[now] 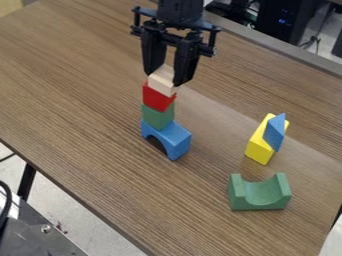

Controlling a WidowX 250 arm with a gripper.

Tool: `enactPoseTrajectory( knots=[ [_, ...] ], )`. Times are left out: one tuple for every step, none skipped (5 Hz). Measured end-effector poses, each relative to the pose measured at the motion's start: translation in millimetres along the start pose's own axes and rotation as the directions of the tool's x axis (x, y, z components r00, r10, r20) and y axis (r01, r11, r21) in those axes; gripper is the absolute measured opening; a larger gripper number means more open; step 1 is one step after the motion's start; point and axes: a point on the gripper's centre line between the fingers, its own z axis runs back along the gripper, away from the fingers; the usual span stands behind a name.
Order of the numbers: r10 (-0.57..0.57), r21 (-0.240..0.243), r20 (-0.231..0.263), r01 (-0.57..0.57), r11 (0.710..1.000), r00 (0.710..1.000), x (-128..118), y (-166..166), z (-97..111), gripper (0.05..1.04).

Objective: Remove the block off of the red cube and put it on top of the blue triangle

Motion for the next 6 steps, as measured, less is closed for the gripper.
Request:
enactPoseTrajectory(
  knots=[
    [0.007, 0.002, 0.011, -0.007, 1.000, 1.000, 0, 0, 2, 0.543],
    [-0.039, 0.039, 0.073, 0.036, 0.999, 0.997, 3, -17, 18, 0.543],
    [-0.184, 0.094, 0.130, 0.172, 0.981, 0.974, 8, -62, 31, 0.543],
    [-0.258, 0.108, 0.143, 0.244, 0.964, 0.955, 7, -87, 32, 0.543],
    [-0.305, 0.069, 0.111, 0.299, 0.952, 0.946, 13, -112, 11, 0.542],
    [-0.313, 0.013, 0.130, 0.314, 0.949, 0.941, 21, -143, -3, 0.542]
  ],
)
